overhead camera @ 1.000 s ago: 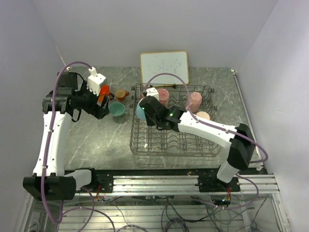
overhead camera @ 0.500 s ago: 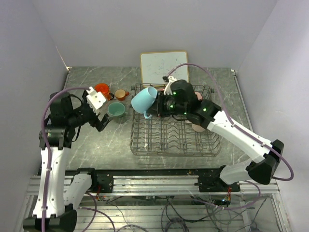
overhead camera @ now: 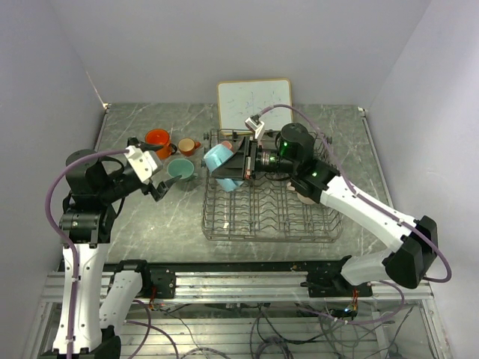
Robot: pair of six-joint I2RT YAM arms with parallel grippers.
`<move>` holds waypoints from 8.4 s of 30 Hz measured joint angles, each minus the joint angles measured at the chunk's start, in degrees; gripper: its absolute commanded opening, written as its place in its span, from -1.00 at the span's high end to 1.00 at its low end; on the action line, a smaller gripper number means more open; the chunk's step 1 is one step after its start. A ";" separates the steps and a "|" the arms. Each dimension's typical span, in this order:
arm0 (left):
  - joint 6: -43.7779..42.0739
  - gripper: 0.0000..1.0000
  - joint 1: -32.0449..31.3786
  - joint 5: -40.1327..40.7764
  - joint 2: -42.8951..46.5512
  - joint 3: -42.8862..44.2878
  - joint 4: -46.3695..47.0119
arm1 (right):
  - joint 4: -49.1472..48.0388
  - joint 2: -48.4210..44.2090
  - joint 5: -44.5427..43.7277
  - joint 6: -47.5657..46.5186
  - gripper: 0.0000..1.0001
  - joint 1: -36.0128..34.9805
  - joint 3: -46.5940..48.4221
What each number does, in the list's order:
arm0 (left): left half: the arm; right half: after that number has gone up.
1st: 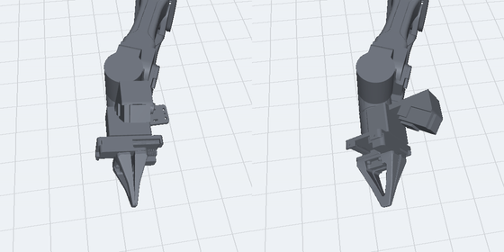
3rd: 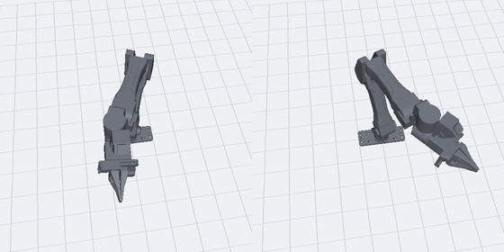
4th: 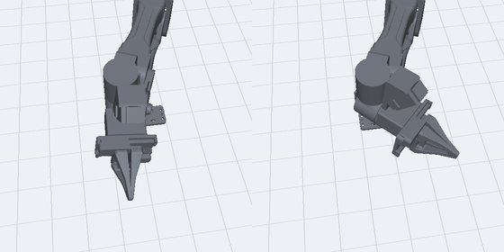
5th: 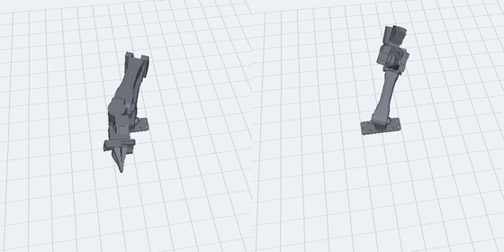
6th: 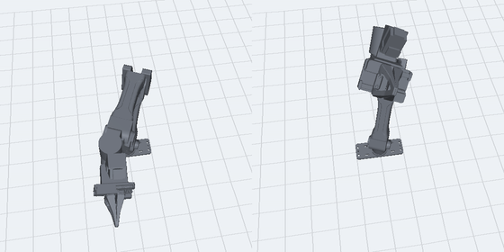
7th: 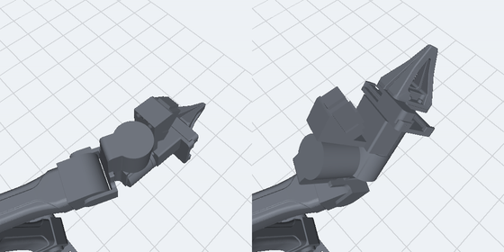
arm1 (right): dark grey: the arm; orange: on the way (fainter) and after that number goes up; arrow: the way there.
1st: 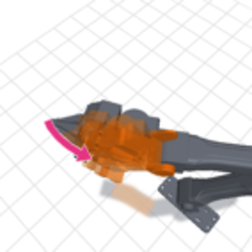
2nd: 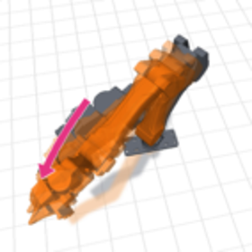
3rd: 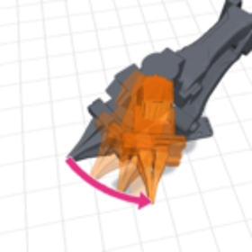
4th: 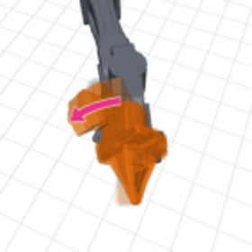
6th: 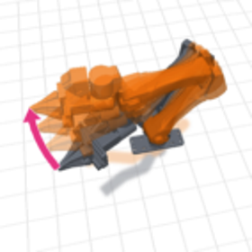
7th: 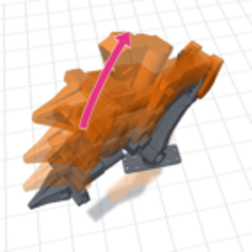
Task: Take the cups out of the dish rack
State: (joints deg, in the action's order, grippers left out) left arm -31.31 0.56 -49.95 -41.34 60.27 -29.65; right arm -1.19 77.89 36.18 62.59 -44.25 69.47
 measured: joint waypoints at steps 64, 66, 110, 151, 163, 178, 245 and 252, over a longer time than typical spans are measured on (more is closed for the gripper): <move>3.30 0.84 0.00 16.33 19.30 -20.92 38.05 | -28.20 15.58 -31.47 36.00 0.91 -18.71 12.35; 2.36 0.86 0.00 16.50 19.32 -20.85 38.07 | -28.02 15.58 -30.75 36.26 0.60 -18.51 12.37; 17.29 0.86 9.68 55.54 -68.50 39.78 -23.71 | 26.73 -10.29 -36.17 -12.94 -0.88 10.62 -2.95; 17.97 -0.99 11.63 51.60 -67.98 48.78 -26.75 | 34.27 9.75 -59.91 -22.71 -0.74 7.06 0.50; 13.57 -0.98 11.63 42.42 -57.44 48.06 -33.94 | 49.13 10.40 -66.71 0.98 -0.55 7.15 -1.66; 10.27 -0.99 11.61 35.36 -53.31 41.59 -37.42 | 55.49 21.92 -74.71 23.17 -0.44 7.02 4.39; 4.26 -1.00 11.61 34.05 -49.42 39.93 -40.15 | 59.74 29.35 -79.10 37.48 -0.06 7.82 9.86; 3.67 -1.00 11.61 34.05 -49.42 38.77 -40.17 | 59.74 30.27 -79.69 37.44 -0.06 9.22 10.12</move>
State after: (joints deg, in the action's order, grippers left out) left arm -27.64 12.16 -15.90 -90.76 99.04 -69.82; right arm 58.54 108.16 -43.51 100.03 -35.03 79.59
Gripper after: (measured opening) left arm 1.000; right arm 0.530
